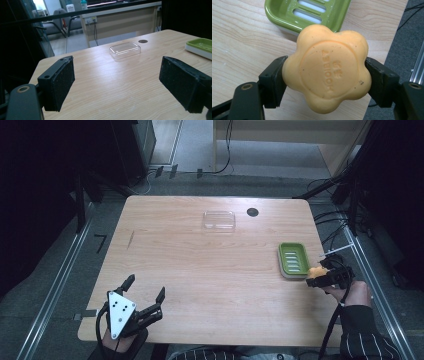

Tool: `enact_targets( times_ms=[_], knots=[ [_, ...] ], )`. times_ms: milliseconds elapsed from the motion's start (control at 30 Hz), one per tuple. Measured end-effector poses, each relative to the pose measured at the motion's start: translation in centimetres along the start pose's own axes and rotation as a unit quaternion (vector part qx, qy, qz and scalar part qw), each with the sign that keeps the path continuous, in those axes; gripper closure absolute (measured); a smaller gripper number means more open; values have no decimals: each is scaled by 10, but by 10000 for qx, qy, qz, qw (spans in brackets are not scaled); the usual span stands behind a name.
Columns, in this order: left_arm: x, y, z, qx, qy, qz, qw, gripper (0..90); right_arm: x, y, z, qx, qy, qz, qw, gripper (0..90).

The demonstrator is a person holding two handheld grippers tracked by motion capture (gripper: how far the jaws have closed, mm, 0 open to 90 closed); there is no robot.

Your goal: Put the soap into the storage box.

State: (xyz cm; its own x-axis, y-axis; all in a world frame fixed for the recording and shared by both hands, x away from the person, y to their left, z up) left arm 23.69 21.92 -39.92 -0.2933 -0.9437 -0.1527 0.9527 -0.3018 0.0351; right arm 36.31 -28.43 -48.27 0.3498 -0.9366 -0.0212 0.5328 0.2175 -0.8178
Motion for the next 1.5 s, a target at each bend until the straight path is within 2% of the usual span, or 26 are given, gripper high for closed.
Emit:
enact_targets(
  times_ms=[433,900,1500],
  knots=[
    [1,1,0,-29,10,-17,10000,136,-4,-4,13,217,46,38,9997,266],
    [0,1,-1,-44,3,-11,10000,136,-9,-3,26,344,-46,34,9994,266],
    [0,1,-1,-34,-10,-3,10000,136,-14,7,40,353,-198,33,9992,267]
  ],
)
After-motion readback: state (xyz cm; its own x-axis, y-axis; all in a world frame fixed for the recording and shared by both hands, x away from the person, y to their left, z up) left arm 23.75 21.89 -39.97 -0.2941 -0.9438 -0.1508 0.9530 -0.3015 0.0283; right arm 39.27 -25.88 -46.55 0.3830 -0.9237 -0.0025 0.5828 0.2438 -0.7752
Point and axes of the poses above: each handheld gripper's, and its own axes: y roughly forward along the jaws, z roughly out of its top, x roughly to its right, the point moved 6 cm from there along y, roughly forward along the jaws, and after that the axes turned 14 degrees about x, right-handed, at the moved point
